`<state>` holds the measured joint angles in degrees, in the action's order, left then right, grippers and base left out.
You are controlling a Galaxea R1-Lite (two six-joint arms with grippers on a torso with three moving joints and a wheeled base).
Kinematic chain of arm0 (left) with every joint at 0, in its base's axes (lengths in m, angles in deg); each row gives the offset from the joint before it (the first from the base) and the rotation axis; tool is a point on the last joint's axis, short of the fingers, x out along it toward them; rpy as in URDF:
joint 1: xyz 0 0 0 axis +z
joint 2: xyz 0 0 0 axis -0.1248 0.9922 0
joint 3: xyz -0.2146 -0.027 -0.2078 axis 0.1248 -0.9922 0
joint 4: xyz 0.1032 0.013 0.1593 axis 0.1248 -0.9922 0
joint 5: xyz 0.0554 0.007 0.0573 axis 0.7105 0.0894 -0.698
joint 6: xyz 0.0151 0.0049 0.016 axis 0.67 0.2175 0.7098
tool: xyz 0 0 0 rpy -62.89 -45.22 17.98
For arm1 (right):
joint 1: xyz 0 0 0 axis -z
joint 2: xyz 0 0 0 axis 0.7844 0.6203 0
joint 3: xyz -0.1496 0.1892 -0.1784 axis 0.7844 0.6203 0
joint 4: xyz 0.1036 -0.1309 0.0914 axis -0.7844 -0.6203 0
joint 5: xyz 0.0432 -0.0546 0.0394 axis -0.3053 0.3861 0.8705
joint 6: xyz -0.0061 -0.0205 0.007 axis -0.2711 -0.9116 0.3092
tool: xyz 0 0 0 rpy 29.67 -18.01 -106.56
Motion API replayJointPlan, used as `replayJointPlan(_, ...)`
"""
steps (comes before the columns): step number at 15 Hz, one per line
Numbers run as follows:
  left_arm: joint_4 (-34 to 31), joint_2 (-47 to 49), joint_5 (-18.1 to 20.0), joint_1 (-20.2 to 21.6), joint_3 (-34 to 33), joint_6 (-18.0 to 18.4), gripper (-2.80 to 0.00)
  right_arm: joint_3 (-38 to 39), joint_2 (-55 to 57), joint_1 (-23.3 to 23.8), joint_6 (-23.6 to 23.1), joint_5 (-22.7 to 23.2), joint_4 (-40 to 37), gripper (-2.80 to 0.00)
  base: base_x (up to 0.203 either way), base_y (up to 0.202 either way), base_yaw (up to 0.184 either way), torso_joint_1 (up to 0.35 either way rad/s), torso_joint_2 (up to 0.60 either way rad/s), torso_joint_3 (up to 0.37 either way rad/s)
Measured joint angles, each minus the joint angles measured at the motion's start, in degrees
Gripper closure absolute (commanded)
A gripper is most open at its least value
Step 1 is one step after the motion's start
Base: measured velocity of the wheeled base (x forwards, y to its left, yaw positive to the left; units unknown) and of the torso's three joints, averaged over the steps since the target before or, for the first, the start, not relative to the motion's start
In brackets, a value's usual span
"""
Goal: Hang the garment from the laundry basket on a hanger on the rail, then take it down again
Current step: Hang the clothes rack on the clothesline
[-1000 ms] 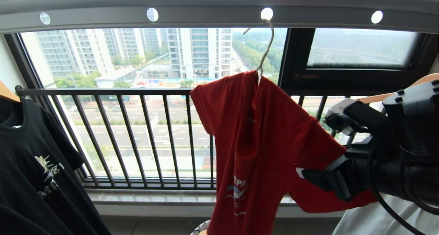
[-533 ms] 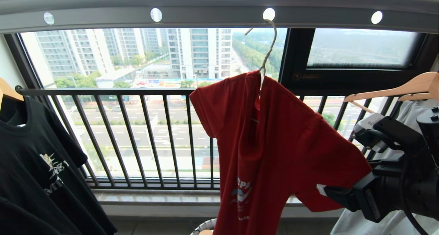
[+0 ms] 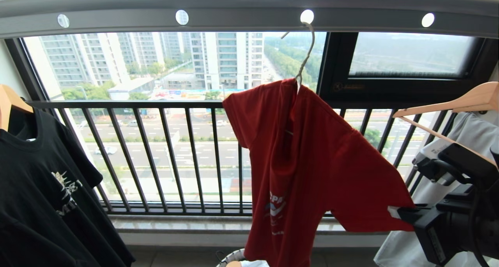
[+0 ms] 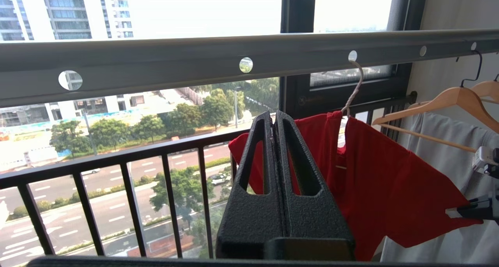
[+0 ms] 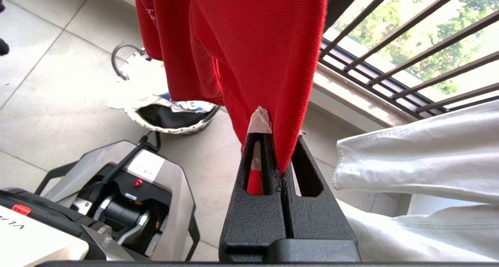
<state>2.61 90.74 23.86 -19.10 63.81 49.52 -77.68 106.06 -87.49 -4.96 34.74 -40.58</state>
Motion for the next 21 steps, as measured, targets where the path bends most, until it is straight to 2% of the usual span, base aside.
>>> replayJointPlan(16, 0.09, -0.13, -0.06, -0.02, 0.77, -0.11, 0.0, 10.66, -1.44, 0.06, 0.44, -0.02, 0.68, 0.0, 0.0, 0.0, 0.0, 0.0, 0.0, 0.0)
replayJointPlan(21, 0.17, -0.39, -0.04, 0.0, 0.79, -0.09, 0.0, 11.8, -1.46, 0.06, 0.52, 0.05, 0.69, 0.0, 0.0, 0.0, 0.0, 0.0, 0.0, 0.0)
